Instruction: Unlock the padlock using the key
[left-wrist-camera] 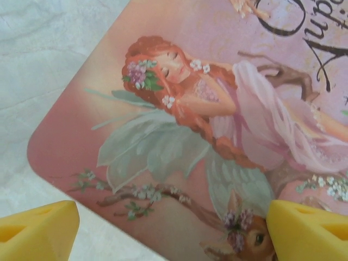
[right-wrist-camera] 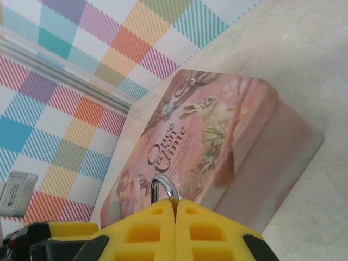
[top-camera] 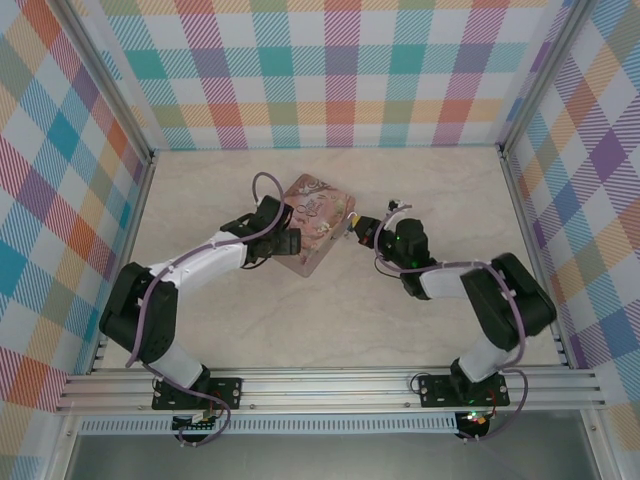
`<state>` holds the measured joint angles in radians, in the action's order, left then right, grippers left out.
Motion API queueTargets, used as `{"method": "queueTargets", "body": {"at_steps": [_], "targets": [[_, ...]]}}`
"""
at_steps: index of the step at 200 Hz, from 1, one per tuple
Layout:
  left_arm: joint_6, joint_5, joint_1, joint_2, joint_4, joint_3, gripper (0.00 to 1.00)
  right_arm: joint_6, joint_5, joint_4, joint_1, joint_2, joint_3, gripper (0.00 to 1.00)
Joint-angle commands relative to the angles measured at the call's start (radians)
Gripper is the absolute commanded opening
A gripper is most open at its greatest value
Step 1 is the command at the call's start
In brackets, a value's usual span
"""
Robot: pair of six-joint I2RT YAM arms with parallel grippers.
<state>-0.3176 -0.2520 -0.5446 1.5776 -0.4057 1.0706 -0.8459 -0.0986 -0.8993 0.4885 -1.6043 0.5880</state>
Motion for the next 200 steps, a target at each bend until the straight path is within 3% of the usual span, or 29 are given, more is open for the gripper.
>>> {"method": "queueTargets", "body": {"at_steps": [1,43,90,127,200], "targets": [[0.028,0.025,0.007,-0.089,-0.123,0.048,0.91,0.141,-0.035,0.251,-0.001,0.125,-0.002,0.04],[0.033,0.02,0.026,-0.246,-0.112,0.066,0.98,0.333,-0.086,0.765,-0.001,0.333,0.068,0.05],[0.043,-0.052,0.029,-0.359,-0.083,0.03,0.98,0.429,-0.118,1.222,0.017,0.4,0.176,0.04],[0.059,-0.081,0.029,-0.368,-0.081,0.021,0.99,0.406,-0.092,1.313,0.074,0.349,0.181,0.04],[0.051,-0.095,0.031,-0.365,-0.087,0.006,0.99,0.385,-0.102,1.212,0.12,0.099,0.21,0.03]]}}
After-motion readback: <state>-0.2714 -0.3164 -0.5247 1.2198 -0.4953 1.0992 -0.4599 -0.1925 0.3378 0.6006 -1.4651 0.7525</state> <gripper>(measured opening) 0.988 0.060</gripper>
